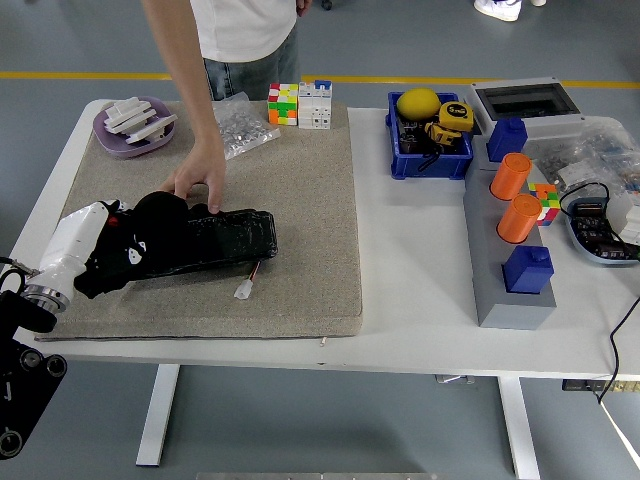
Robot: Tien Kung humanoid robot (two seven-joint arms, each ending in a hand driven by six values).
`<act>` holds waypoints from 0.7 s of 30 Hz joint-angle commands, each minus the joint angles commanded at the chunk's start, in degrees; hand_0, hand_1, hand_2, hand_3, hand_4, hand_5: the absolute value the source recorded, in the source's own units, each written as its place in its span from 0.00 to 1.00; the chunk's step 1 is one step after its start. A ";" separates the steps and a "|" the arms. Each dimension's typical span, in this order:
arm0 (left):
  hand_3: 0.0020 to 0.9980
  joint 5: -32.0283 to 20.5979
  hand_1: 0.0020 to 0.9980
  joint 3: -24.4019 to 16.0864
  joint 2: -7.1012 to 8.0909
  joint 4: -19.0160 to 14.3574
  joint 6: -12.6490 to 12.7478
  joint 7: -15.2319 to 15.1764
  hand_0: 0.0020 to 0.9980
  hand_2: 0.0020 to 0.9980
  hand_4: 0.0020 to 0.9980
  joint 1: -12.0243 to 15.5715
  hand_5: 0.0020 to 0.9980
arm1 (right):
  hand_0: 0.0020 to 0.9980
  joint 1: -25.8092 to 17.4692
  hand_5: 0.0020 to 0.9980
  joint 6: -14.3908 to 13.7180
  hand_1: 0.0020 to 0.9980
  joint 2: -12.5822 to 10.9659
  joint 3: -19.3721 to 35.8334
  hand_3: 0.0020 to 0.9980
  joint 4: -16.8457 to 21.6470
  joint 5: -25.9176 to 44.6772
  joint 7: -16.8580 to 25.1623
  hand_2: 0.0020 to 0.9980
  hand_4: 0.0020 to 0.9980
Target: Pick the rag up,wipe the panel,place it on the desk
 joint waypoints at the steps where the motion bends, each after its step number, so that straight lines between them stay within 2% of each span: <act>1: 0.46 -0.09 0.29 0.91 -0.05 -0.07 0.04 0.07 0.27 0.54 0.35 -0.35 0.00 | 0.79 -0.01 0.46 0.01 0.68 -0.01 -0.06 0.61 0.00 0.07 0.00 0.68 0.98; 13: 0.47 -1.19 0.29 9.48 -0.76 1.52 0.05 0.14 0.27 0.55 0.36 -4.46 0.00 | 0.79 0.25 0.46 0.07 0.68 -0.18 0.48 0.61 0.00 -0.68 -0.02 0.68 0.98; 21: 0.47 -1.55 0.29 13.77 -1.39 2.22 0.09 0.14 0.27 0.55 0.37 -7.70 0.00 | 0.79 0.47 0.46 0.08 0.68 -0.30 0.80 0.61 0.00 -1.01 -0.02 0.68 0.99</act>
